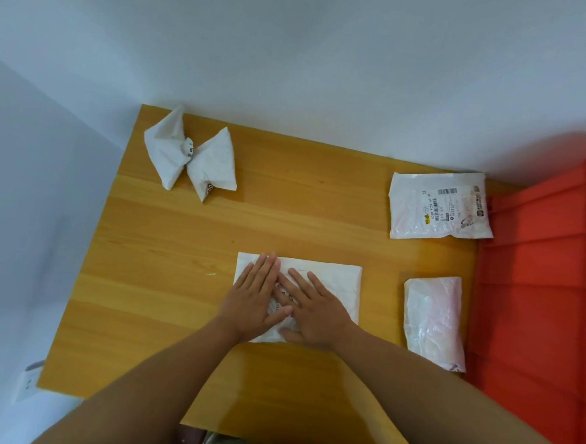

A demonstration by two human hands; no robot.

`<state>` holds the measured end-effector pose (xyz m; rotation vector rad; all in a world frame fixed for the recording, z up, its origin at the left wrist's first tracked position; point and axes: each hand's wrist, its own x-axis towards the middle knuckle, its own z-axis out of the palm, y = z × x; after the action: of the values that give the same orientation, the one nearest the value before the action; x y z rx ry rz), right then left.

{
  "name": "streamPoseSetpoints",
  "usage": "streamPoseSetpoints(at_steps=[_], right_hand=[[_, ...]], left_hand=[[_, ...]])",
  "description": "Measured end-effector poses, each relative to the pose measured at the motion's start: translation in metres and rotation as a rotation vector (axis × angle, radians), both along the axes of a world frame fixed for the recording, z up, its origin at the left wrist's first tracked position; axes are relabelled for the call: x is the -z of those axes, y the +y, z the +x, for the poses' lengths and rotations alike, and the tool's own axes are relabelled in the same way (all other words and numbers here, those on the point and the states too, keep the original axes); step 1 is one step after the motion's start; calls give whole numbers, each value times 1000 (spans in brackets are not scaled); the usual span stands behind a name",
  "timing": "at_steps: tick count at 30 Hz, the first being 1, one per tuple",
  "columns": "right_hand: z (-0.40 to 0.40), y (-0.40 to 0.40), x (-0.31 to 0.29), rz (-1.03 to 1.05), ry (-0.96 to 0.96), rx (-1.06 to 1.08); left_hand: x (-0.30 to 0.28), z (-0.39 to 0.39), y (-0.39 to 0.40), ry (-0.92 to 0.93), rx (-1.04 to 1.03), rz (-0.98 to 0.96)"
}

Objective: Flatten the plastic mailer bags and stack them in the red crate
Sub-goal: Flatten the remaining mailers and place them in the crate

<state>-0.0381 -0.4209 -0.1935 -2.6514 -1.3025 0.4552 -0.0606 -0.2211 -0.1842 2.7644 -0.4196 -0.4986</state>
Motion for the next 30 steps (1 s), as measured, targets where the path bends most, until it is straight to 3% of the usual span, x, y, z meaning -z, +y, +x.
streamPoseSetpoints(at_steps=[9,20,30], right_hand=[[-3,-2,22,108,-124,-1],[-1,-4,26,179,-103,-1],[-1,-10,12,193,-92,138]], left_hand=[[24,-8,-1,-89,-19,49],[32,-11,1,-184,0,41],[30,-9,1,-202,-24,-5]])
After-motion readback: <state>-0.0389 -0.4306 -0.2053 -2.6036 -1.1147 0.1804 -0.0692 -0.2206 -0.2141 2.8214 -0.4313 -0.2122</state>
